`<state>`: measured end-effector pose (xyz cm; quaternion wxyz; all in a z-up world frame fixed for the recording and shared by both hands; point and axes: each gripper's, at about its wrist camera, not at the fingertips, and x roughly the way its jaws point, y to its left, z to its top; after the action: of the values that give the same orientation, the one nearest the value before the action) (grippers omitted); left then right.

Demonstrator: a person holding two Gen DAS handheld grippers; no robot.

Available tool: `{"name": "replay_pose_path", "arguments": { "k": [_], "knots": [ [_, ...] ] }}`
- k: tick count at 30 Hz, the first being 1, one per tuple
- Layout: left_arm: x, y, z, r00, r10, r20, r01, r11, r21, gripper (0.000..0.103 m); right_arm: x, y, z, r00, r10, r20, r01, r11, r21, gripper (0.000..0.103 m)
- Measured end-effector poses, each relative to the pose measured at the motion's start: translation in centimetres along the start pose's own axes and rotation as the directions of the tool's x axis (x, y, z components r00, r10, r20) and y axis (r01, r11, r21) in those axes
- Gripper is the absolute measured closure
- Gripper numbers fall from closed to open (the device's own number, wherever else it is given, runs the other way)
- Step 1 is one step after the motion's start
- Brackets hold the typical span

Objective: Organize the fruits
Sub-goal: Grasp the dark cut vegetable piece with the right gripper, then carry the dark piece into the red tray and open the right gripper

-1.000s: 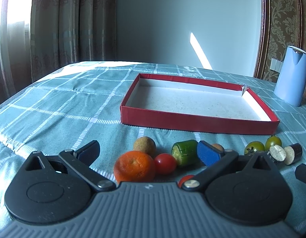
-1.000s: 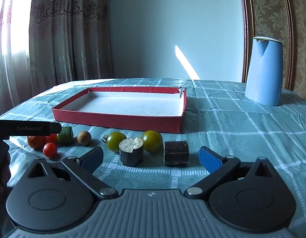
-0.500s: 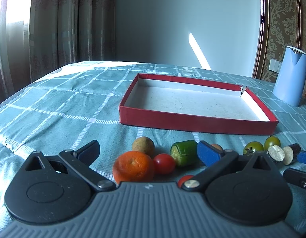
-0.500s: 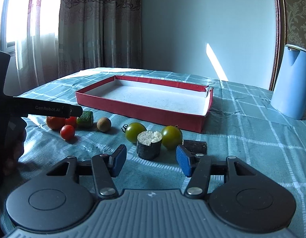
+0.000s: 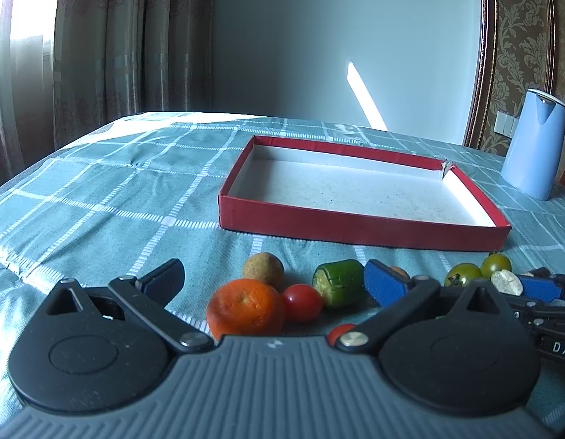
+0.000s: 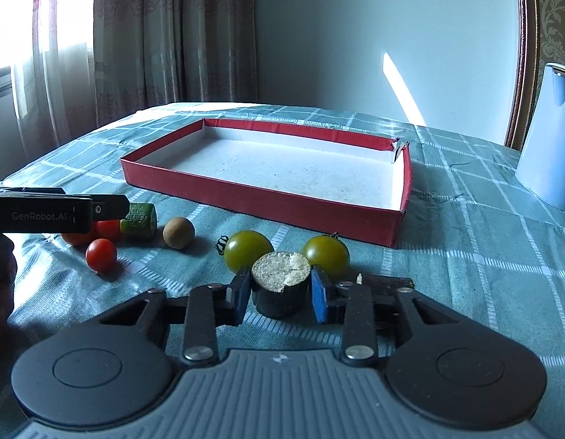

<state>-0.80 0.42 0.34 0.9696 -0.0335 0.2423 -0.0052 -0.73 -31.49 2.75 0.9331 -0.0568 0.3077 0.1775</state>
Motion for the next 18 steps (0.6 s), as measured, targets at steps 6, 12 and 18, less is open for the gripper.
{"name": "replay_pose_path", "arguments": {
  "k": [6,12,18],
  "knots": [
    [-0.2,0.1,0.0,1.0,-0.003,0.01,0.003,1.0,-0.009,0.0,-2.1,-0.4,1.1,0.997,-0.003,0.071,0.0,0.999,0.034,0.07],
    [-0.1,0.1,0.0,1.0,0.001,0.006,-0.001,1.0,-0.01,0.0,-0.6,-2.8,5.3,0.99,-0.035,0.135,0.025,0.997,0.08,0.07],
    [0.1,0.2,0.0,1.0,0.01,-0.001,-0.01,1.0,-0.016,0.0,5.3,-4.7,7.6,0.996,-0.076,0.055,0.07,0.992,0.107,0.07]
  ]
}}
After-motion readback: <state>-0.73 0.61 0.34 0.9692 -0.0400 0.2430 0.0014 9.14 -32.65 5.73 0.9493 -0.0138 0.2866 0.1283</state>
